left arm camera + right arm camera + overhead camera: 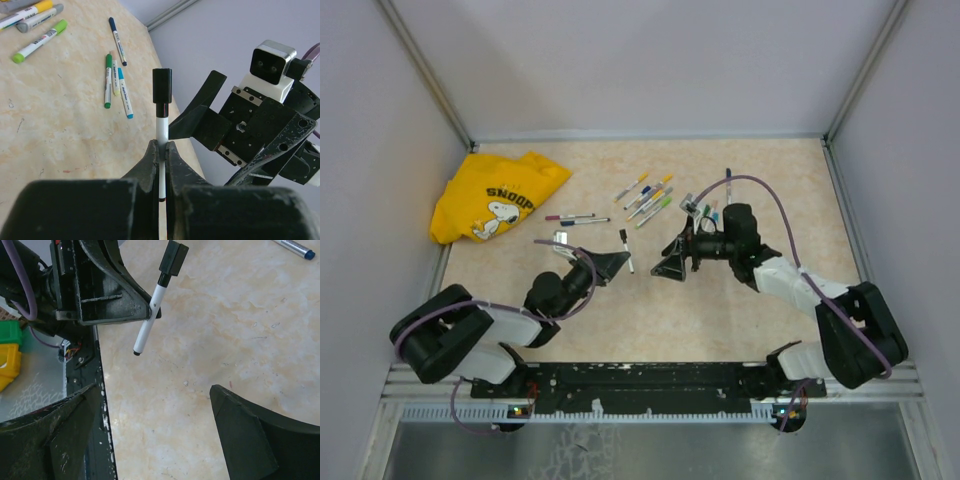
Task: Open the pen caps
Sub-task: Open the pen cap from the pen.
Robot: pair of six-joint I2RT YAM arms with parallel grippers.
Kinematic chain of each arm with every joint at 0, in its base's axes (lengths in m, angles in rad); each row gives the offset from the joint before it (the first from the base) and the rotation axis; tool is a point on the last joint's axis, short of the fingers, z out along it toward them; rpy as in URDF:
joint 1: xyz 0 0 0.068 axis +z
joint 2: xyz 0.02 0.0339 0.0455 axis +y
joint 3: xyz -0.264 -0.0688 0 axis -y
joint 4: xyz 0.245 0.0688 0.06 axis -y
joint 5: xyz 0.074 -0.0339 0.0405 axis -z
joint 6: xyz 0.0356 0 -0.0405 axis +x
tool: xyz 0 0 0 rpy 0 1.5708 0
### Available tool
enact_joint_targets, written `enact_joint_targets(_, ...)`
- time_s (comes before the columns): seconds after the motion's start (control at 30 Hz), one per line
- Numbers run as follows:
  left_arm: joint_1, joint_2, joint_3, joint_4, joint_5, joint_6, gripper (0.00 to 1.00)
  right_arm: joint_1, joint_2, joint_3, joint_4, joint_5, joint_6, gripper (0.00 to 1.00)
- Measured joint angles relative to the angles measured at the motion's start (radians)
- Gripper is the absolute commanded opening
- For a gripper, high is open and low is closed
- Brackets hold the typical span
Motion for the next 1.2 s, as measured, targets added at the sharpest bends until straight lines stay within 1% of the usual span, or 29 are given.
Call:
enact_joint_targets(0.3,-0.031,0.065,0.047,0.04,-0.001,-0.018,0.0,0.076,0.037,0.0,0.045,0.139,0.108,0.92)
enact_joint_targets(0.5,-0.07,0.092,0.077,0.068,-0.006,-0.018,0.0,0.119,0.082,0.002,0.028,0.195,0.146,0.81)
enact_joint_targets(0.7,-0.087,0.121,0.083,0.084,-0.02,-0.017,0.0,0.132,0.089,0.006,0.011,0.206,0.176,0.67)
enact_joint_targets(0.9,-0.097,0.127,0.084,0.094,-0.027,-0.014,0.0,0.133,0.089,0.017,0.015,0.201,0.202,0.51)
enact_joint_targets(1.13,-0.105,0.14,0.087,0.096,-0.039,-0.002,0.0,0.134,0.089,0.019,0.018,0.171,0.231,0.22)
enact_joint_targets(1.2,-0.107,0.141,0.087,0.097,-0.045,0.005,0.04,0.136,0.089,0.023,0.02,0.161,0.238,0.13)
